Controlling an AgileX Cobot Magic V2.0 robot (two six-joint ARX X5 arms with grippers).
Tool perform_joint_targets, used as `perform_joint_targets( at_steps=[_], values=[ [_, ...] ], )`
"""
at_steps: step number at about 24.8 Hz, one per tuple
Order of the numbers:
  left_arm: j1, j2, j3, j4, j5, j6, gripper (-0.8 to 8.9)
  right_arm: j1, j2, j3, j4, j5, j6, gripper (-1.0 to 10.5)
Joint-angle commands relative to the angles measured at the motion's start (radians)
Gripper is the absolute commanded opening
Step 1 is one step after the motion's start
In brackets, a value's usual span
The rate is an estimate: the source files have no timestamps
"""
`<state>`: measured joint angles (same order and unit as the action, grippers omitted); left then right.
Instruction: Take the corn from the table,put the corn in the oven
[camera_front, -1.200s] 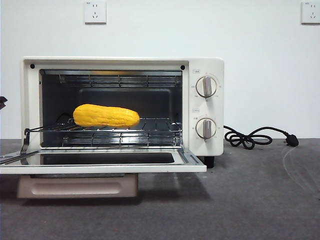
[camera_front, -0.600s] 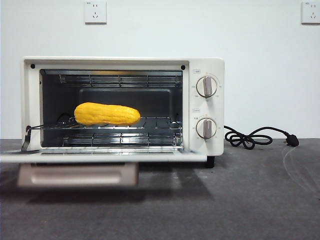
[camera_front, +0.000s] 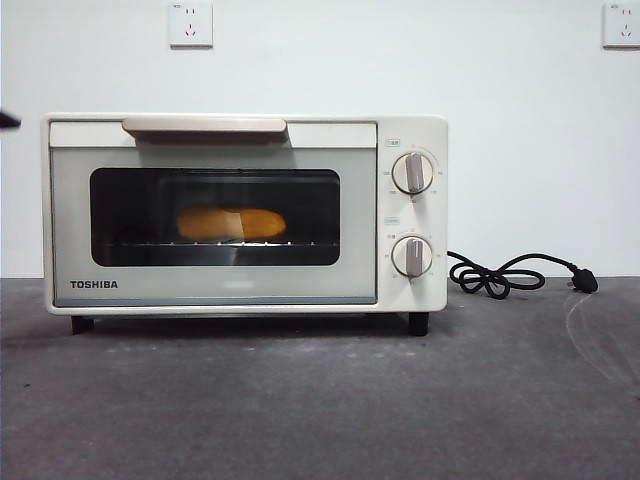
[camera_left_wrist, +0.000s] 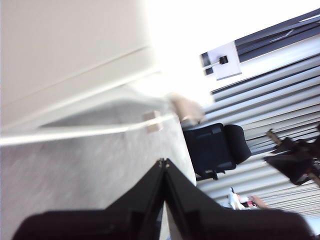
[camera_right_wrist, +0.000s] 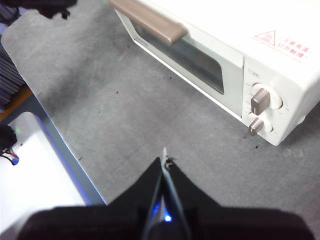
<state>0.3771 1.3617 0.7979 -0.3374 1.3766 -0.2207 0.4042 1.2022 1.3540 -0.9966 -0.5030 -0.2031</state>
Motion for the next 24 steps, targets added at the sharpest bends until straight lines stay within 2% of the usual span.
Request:
perform_joint_targets(
  at_steps=[1, 4, 10, 13, 16, 21, 24],
  values=[
    [0.002, -0.068, 0.029, 0.025, 0.001, -0.108, -0.08, 0.000, 0.004, -0.001, 0.002, -0.006, -0.010, -0.1],
    [-0.011, -0.162, 0.037, 0.017, -0.027, -0.148, -0.08, 0.000, 0.004, -0.001, 0.002, -0.006, -0.009, -0.1],
    [-0.074, -0.371, 0.037, -0.066, -0.111, -0.150, -0.08, 0.000, 0.004, -0.001, -0.003, -0.005, -0.004, -0.1],
    [-0.125, -0.482, 0.037, -0.114, -0.186, -0.150, -0.08, 0.000, 0.004, -0.001, -0.012, 0.000, 0.014, -0.1],
    [-0.187, -0.593, 0.037, -0.167, -0.318, -0.150, -0.08, 0.000, 0.004, -0.001, -0.019, 0.028, 0.022, -0.1],
    [-0.286, -0.751, 0.037, -0.238, -0.581, -0.150, -0.07, 0.000, 0.003, -0.001, -0.018, 0.127, 0.057, -0.1],
    [-0.331, -0.819, 0.037, -0.261, -0.680, -0.151, -0.07, 0.000, 0.003, -0.001, -0.026, 0.144, 0.071, -0.1]
  ],
)
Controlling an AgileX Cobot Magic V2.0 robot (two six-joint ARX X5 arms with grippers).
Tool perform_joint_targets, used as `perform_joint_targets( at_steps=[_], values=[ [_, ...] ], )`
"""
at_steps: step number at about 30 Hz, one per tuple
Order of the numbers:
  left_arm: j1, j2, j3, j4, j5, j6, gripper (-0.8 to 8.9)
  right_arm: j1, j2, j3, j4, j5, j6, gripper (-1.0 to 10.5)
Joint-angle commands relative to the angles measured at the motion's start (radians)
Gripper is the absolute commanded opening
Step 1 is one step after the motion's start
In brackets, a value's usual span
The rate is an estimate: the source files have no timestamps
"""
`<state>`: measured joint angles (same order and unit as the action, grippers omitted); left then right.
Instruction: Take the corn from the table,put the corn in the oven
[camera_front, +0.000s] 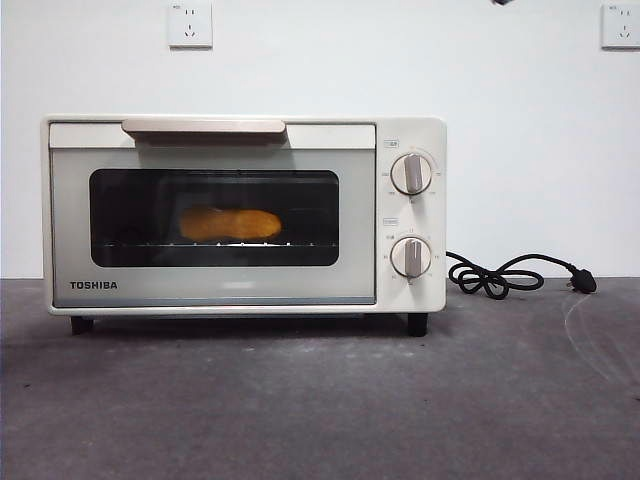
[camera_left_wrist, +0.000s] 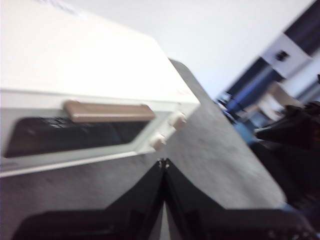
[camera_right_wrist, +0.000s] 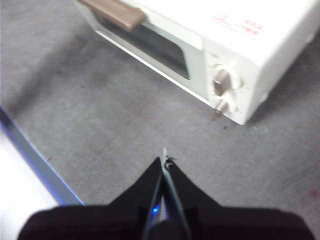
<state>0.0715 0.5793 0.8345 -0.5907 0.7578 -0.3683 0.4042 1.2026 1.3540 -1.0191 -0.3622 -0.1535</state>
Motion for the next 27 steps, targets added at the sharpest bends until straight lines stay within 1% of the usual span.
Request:
perform_joint_targets(
  at_steps=[1, 7, 10, 20, 22, 24, 27],
  values=[
    [-0.036, -0.051, 0.000, -0.011, -0.076, -0.003, -0.08, 0.000, 0.003, -0.001, -0.005, 0.003, 0.021, -0.1],
    [-0.058, -0.076, 0.000, -0.025, -0.080, -0.002, -0.04, 0.000, 0.003, -0.001, 0.002, 0.003, 0.024, -0.1],
    [-0.058, -0.056, 0.000, -0.033, -0.078, 0.013, -0.04, 0.000, 0.003, -0.001, -0.014, 0.004, 0.048, -0.1],
    [-0.058, 0.111, 0.000, -0.029, -0.079, 0.014, -0.04, 0.000, 0.003, -0.001, -0.012, 0.005, 0.046, -0.1],
    [-0.068, 0.139, 0.000, -0.031, -0.107, 0.013, -0.04, 0.000, 0.003, -0.001, -0.012, 0.005, 0.046, -0.1],
    [-0.071, 0.136, 0.000, -0.030, -0.181, 0.014, -0.04, 0.000, 0.003, -0.001, -0.013, 0.004, 0.046, -0.1],
    [-0.082, 0.106, 0.000, -0.029, -0.266, 0.014, -0.04, 0.000, 0.003, -0.001, -0.011, 0.005, 0.046, -0.1]
  ],
)
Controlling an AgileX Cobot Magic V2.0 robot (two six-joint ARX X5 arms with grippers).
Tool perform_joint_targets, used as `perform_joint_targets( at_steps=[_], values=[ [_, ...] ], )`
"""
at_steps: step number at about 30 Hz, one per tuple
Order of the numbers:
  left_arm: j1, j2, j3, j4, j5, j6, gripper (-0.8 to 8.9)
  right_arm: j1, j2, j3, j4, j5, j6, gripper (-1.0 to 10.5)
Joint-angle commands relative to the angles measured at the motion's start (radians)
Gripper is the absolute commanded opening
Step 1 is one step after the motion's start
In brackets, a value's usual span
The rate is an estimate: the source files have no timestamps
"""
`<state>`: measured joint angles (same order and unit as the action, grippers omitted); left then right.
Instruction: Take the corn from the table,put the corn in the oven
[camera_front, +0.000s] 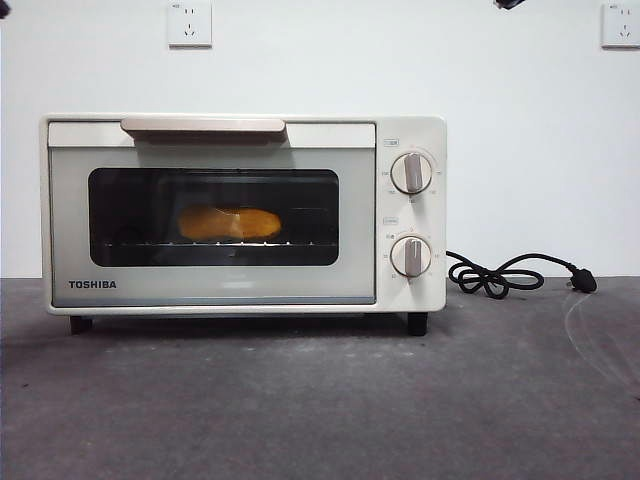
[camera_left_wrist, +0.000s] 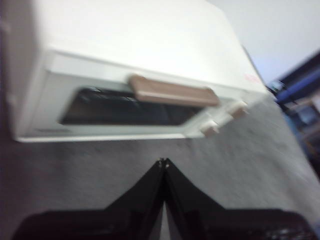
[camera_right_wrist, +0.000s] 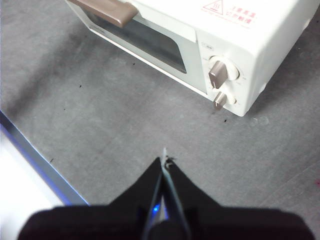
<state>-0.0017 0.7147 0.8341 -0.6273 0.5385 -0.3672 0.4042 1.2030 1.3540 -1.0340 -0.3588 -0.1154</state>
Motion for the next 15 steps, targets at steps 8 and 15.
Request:
perform_joint_targets(
  at_steps=[8, 15],
  values=[
    [-0.020, -0.146, 0.001, 0.007, -0.120, 0.013, -0.04, 0.000, 0.003, -0.001, 0.017, 0.011, 0.007, -0.1],
    [-0.025, -0.271, -0.001, 0.077, -0.238, 0.043, -0.04, 0.000, 0.003, -0.001, 0.016, 0.051, 0.007, -0.1]
  ],
)
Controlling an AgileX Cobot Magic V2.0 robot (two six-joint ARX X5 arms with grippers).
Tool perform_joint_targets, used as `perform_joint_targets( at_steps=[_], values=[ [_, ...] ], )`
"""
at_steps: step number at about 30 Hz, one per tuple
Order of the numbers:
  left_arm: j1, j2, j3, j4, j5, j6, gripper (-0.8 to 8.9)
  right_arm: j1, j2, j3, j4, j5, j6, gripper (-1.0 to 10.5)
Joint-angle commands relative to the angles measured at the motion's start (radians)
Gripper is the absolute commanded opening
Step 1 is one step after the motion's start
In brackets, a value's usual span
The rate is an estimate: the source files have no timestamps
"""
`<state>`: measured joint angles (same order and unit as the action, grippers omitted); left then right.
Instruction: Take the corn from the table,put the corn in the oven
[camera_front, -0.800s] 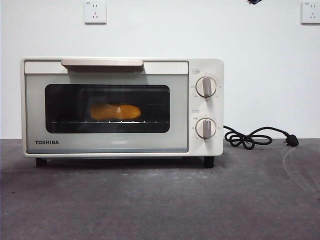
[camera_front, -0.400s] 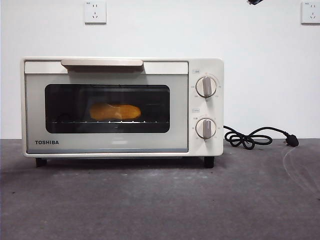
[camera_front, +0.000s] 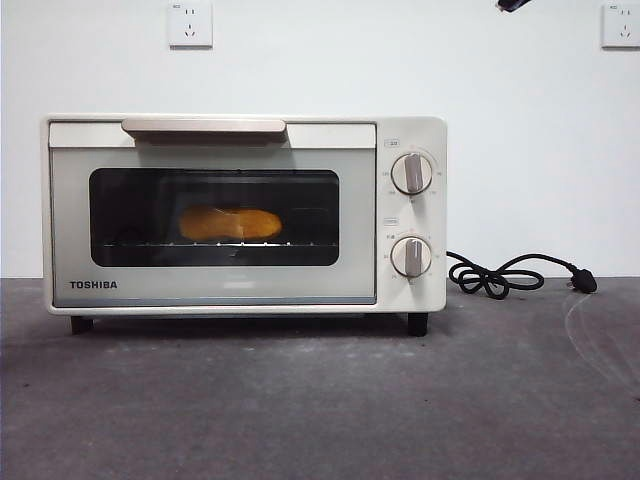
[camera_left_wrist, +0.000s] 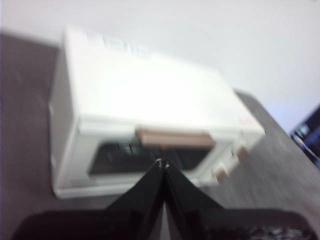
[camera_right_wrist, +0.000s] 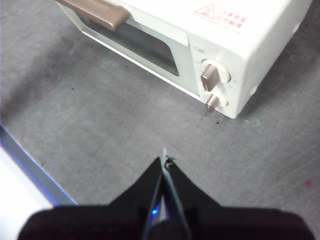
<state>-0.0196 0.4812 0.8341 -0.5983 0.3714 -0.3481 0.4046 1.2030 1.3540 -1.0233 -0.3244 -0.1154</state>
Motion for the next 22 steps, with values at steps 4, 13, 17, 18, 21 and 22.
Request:
perform_joint_targets(
  at_steps=[4, 13, 17, 18, 21, 22],
  values=[
    [-0.027, -0.122, -0.011, 0.132, -0.144, 0.063, -0.04, 0.000, 0.003, -0.001, 0.006, 0.063, 0.008, -0.1],
    [-0.028, -0.311, -0.284, 0.440, -0.144, 0.151, -0.04, 0.000, 0.003, -0.001, 0.006, 0.149, 0.007, -0.1],
    [-0.028, -0.417, -0.478, 0.489, -0.163, 0.152, -0.04, 0.000, 0.003, -0.001, 0.006, 0.162, 0.008, -0.1],
    [-0.029, -0.444, -0.528, 0.489, -0.184, 0.152, -0.04, 0.000, 0.003, -0.001, 0.006, 0.169, 0.007, -0.1],
    [-0.038, -0.475, -0.657, 0.517, -0.260, 0.151, -0.04, 0.000, 0.003, -0.001, 0.006, 0.186, 0.007, -0.1],
    [-0.038, -0.475, -0.692, 0.531, -0.268, 0.151, -0.04, 0.000, 0.003, -0.001, 0.005, 0.188, 0.007, -0.1]
  ],
)
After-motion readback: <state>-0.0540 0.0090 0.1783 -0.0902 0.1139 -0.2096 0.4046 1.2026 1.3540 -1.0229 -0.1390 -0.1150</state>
